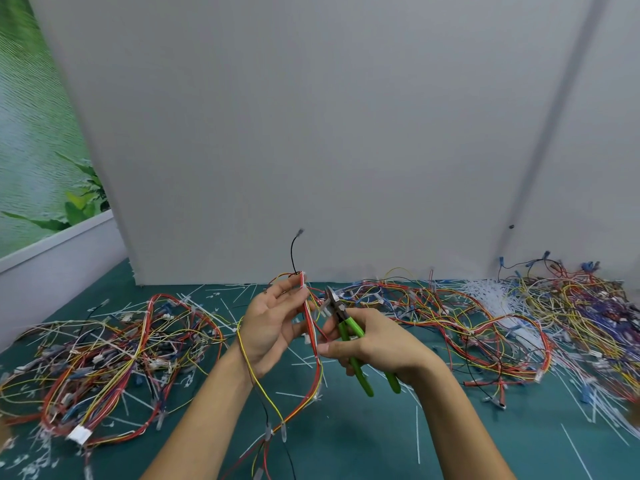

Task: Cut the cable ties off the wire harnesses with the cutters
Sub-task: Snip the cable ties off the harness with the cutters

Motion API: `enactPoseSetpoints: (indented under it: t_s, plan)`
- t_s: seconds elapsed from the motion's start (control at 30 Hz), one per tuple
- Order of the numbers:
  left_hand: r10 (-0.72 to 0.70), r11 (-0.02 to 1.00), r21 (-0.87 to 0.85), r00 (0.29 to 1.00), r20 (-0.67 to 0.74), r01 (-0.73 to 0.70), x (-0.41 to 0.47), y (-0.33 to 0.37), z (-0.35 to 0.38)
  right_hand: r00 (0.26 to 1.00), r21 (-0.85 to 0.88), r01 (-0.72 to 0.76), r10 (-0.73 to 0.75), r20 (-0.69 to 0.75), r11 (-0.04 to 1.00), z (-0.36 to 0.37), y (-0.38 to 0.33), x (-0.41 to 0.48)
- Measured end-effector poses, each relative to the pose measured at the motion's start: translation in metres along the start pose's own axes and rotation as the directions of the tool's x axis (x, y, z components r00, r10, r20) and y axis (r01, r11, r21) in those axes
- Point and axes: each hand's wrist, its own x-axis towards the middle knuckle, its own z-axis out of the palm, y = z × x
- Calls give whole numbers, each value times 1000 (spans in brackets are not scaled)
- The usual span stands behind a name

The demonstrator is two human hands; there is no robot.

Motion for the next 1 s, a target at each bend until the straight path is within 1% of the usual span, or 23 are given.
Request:
enactPoseSetpoints:
  t_s: [0.23,0.3,0.43,0.57,0.63,0.7,0.8,0.87,1.0]
  plan:
    - [30,999,30,993,-118,-27,0,-2,5,998,-58,17,-13,62,998,-1,1,0]
    - [30,997,68,988,-155,-19,0,-2,5,998,-72,20,-15,61,997,-2,2,0]
    - [44,952,306,972,-232,30,3,-6,0,998,-33,64,-63,21,997,-2,4,1]
    - [43,894,440,965,-259,79,4,-7,-5,993,50,105,-102,-62,993,-1,3,3]
    - [-20,864,489,978,-207,121,3,-6,-8,990,87,112,-104,-96,990,-1,3,4]
    - [-115,847,513,990,-82,141,1,-6,-9,989,111,111,-98,-113,988,-1,4,5]
    - [-225,815,562,971,85,140,-4,-8,-5,990,73,108,-101,-94,991,-1,4,4]
    - [-231,811,574,963,136,113,-6,-8,-4,991,55,111,-107,-78,992,-2,4,4]
    - [-227,792,604,960,161,86,-6,-4,-9,993,36,103,-101,-61,994,-4,4,3]
